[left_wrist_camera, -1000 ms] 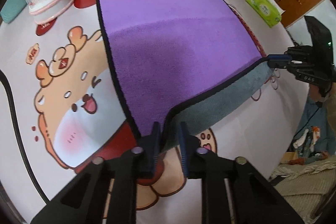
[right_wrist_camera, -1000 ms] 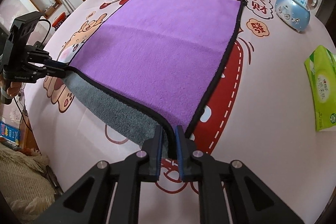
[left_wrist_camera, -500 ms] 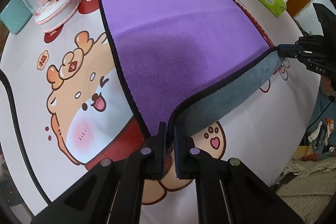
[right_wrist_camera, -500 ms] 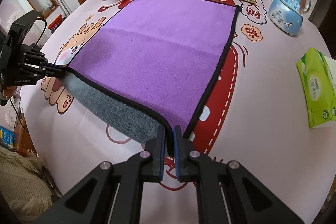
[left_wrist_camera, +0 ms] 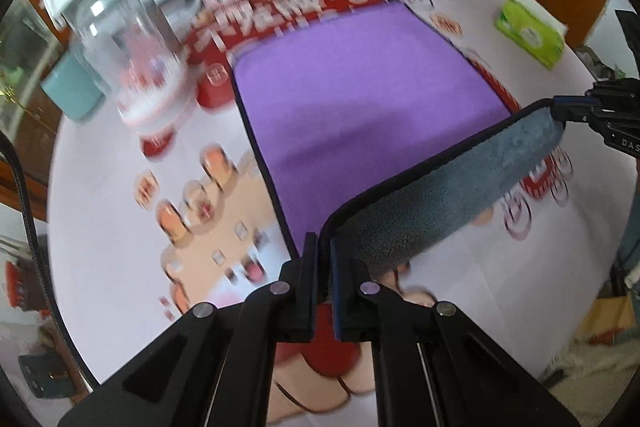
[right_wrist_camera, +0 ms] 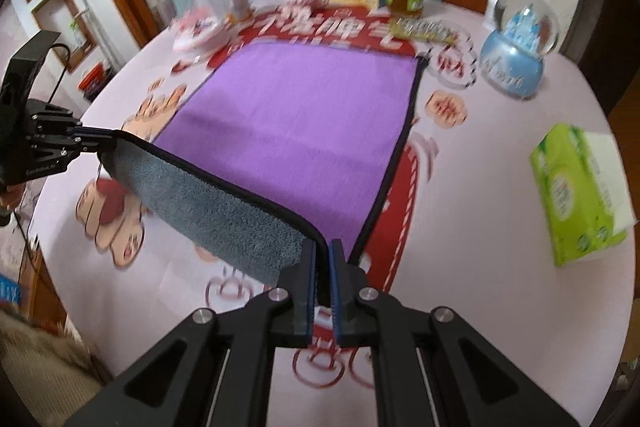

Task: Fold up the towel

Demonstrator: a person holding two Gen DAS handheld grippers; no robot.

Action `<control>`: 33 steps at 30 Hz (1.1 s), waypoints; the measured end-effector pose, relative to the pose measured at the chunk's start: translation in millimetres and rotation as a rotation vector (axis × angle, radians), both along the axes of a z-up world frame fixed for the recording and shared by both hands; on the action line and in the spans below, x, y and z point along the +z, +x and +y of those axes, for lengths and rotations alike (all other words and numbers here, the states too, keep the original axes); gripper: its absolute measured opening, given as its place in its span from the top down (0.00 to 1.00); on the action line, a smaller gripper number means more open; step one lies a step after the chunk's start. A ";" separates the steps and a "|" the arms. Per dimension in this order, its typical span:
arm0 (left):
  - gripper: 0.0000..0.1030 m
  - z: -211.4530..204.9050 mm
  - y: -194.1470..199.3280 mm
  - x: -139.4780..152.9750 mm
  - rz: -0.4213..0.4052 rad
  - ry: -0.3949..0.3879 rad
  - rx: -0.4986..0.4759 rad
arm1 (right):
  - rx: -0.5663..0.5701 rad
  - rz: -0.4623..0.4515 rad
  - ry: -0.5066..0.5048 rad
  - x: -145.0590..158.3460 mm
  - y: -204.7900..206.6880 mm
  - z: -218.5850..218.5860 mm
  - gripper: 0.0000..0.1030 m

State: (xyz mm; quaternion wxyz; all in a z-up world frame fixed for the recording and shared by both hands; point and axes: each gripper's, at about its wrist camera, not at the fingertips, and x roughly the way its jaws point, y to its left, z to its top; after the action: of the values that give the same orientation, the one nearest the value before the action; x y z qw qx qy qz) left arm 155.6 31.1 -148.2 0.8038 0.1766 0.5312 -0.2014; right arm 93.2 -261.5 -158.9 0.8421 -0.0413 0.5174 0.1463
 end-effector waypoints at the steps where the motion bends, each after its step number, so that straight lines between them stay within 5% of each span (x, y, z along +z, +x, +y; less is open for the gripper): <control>1: 0.97 -5.3 4.2 0.8 -0.015 0.005 0.007 | -0.010 -0.016 -0.004 4.1 5.6 -0.5 0.95; 14: 0.97 -32.0 133.6 5.7 -0.171 0.053 0.195 | -0.171 -0.170 -0.111 31.2 128.9 1.7 0.95; 29: 0.92 -53.9 213.2 -52.9 -0.150 0.101 0.289 | -0.282 -0.108 -0.171 -26.9 225.8 7.6 0.93; 30: 0.81 -54.2 215.2 -56.0 -0.141 0.094 0.297 | -0.290 -0.104 -0.179 -30.0 228.1 7.5 0.92; 31: 0.56 -53.7 217.5 -58.3 -0.126 0.081 0.307 | -0.297 -0.100 -0.182 -31.7 230.1 7.4 0.89; 33: 0.25 -52.2 218.5 -59.1 -0.116 0.051 0.330 | -0.311 -0.104 -0.181 -32.1 232.0 7.3 0.81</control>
State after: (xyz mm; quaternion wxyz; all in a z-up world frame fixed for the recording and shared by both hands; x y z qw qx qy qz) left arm 374.1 -21.1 -207.3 0.8504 0.1187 0.5107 -0.0428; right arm 325.2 -254.2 -191.0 0.8730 -0.0442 0.4845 -0.0351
